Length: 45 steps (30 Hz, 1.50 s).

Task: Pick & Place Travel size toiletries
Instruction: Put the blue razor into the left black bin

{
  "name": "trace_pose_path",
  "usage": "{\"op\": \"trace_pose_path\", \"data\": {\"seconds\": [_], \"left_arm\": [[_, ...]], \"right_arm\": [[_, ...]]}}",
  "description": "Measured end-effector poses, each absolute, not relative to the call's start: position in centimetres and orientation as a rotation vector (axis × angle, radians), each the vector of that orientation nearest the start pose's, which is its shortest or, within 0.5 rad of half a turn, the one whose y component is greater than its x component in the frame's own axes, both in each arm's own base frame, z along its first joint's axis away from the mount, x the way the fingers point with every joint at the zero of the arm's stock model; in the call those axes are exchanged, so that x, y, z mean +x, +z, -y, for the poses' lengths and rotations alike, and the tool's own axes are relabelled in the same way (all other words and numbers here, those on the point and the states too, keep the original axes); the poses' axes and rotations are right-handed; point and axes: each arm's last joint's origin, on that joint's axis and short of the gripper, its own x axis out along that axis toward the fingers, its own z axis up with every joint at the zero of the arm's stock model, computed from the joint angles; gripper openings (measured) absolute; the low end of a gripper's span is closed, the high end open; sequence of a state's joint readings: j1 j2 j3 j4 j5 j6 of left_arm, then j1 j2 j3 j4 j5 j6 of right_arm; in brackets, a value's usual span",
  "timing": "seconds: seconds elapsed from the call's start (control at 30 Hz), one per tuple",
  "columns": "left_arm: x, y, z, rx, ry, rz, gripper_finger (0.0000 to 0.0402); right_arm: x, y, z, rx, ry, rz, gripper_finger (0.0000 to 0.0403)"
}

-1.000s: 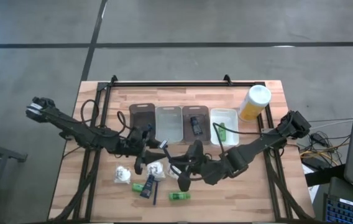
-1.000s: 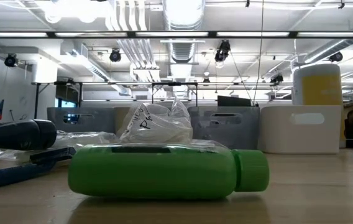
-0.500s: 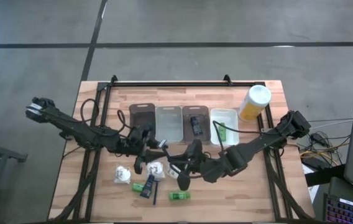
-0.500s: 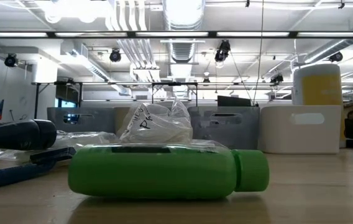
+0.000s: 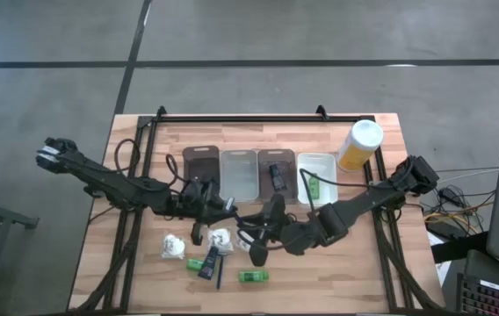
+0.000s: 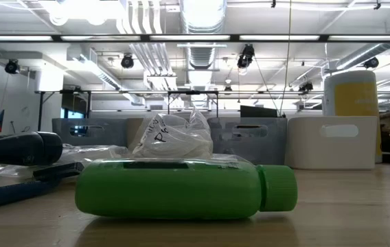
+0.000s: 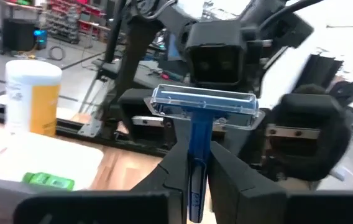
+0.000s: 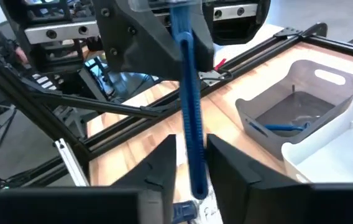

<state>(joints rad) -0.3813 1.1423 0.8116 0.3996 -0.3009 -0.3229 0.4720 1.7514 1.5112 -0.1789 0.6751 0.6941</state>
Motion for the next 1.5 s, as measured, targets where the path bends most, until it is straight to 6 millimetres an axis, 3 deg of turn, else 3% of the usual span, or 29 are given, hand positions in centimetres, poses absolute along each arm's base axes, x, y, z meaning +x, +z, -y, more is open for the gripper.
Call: {"op": "trace_pose_path", "data": {"seconds": [0.37, 0.6, 0.83, 1.13, 1.27, 1.5], "left_arm": [[23.3, 31.7, 7.9, -0.353, 0.059, -0.08, 0.0041], [20.2, 30.9, 3.9, -0.542, 0.344, -0.256, 0.0042], [18.2, 29.6, -2.2, -0.792, 0.661, -0.347, 0.0042], [19.1, 24.5, -9.4, -0.983, 0.7, -0.66, 0.0043], [19.7, 22.5, -11.0, -1.069, 0.633, -0.776, 0.0043], [20.9, 19.7, -11.7, -1.102, 0.627, -0.914, 0.0065]], "right_arm": [[34.9, 32.6, -16.9, 0.408, -0.33, -0.362, 0.0222], [31.9, 32.7, -16.2, 0.47, -0.5, -0.45, 0.0267], [30.5, 32.2, -14.8, 0.551, -0.647, -0.491, 0.0283], [30.8, 32.1, -13.9, 0.581, -0.696, -0.489, 0.0282], [30.6, 31.9, -13.8, 0.595, -0.716, -0.496, 0.0269], [30.1, 31.7, -13.6, 0.612, -0.763, -0.514, 0.0251]]}}
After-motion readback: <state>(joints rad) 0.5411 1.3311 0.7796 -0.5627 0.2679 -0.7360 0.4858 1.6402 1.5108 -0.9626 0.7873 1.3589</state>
